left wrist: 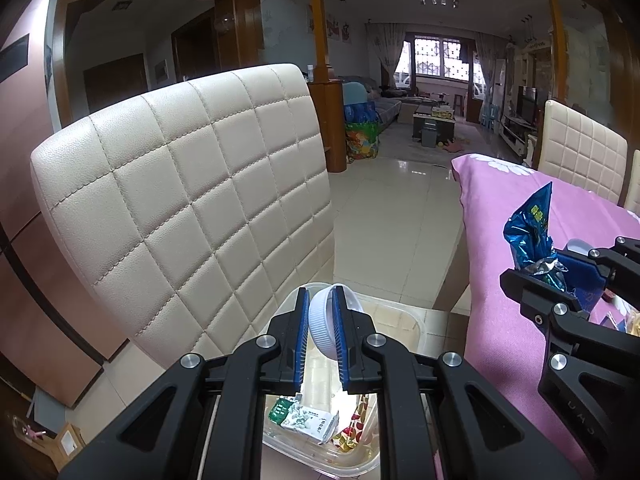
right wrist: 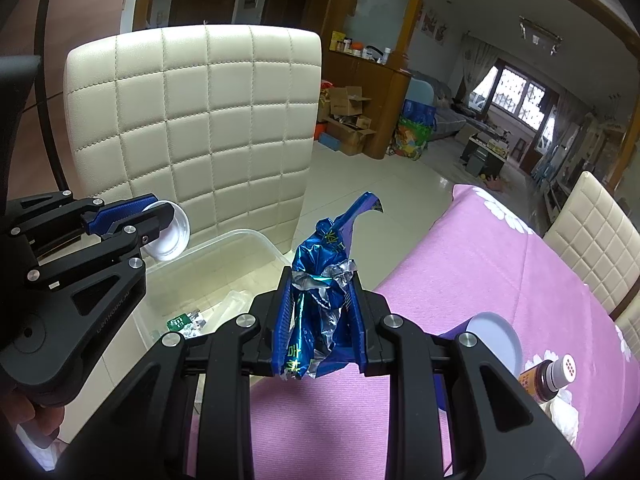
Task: Collect trash
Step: 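Open the left tool to drop the white cup into the bin, then lower the blue foil wrapper into the bin and open the right tool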
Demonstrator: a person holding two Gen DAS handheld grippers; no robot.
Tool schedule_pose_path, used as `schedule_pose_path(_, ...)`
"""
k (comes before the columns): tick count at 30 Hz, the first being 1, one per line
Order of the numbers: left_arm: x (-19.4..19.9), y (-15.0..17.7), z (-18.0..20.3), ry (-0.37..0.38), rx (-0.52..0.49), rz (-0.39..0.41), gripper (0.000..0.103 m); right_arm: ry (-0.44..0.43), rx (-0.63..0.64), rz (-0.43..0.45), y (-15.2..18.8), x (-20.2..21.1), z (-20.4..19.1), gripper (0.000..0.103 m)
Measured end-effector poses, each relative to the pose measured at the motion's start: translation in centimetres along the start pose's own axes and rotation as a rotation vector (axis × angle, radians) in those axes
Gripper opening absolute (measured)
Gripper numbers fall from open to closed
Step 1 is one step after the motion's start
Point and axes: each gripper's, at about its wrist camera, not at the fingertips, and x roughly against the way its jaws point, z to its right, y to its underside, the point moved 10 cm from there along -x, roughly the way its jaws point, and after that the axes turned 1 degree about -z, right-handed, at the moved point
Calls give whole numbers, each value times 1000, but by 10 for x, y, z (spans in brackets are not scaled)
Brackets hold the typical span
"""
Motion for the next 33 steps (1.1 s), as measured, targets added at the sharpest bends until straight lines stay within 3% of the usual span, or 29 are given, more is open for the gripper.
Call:
schedule_pose_path(2,-1,0,0,13,7,-11,14,0,-1,0,0,0,0,27)
schedule_pose_path(3,-3,1,-2,8,12,-21,24,0,-2,0,1,0,0,27)
schedule_pose_path(4,-4,3,-3,6,21,-32,57,1,-3,1,0,1,1,27)
schedule_pose_path(5,-4,3,-6,0,35,-29,77,2,-4,2,1,1,1,27)
schedule_pose_path(6,-2,1,-9,-12,45,-11,90,3,-5,2,1,1,2,27)
schedule_pose_path(8,6,-3,-12,-43,40,53,91,3,-9,1,1,1,3,27)
schedule_pose_path(12,10,-3,-12,-113,-29,66,92,6,-15,-5,3,0,4,27)
schedule_pose_path(33,10,23,-63,-181,45,16,92,-31,37,1,-7,0,-27,27)
